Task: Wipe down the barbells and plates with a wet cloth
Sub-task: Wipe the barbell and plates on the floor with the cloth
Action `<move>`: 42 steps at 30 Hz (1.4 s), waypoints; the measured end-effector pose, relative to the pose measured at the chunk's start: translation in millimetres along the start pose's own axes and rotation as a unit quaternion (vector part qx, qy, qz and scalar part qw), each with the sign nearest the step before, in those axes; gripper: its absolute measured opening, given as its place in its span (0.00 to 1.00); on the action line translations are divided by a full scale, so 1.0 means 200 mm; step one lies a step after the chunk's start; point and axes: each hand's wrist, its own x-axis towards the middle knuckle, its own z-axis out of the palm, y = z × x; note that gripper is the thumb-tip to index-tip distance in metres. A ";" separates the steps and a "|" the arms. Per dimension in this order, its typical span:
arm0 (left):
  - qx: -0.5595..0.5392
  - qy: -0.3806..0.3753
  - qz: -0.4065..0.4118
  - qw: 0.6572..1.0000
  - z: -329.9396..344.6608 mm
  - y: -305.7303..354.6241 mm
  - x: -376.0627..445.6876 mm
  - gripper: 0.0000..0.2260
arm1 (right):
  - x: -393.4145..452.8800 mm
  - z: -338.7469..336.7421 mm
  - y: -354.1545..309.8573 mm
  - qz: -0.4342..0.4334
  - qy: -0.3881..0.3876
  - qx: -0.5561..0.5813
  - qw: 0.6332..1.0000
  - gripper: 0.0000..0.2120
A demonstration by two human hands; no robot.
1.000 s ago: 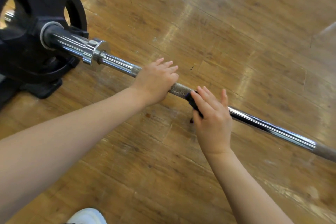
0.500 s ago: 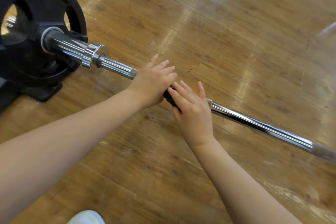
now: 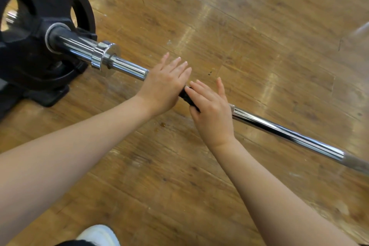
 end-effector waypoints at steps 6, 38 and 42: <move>0.001 -0.062 -0.023 0.998 -0.03 -0.08 -0.01 0.16 | -0.14 -0.07 0.09 0.052 0.011 0.005 0.999 0.15; 0.015 0.015 -0.110 0.994 0.01 -0.32 -0.16 0.24 | -0.10 -0.01 0.02 0.064 0.028 0.013 0.997 0.16; 0.013 0.028 -0.103 0.994 0.03 -0.34 -0.16 0.19 | 0.09 0.07 -0.12 0.021 0.041 0.039 0.998 0.15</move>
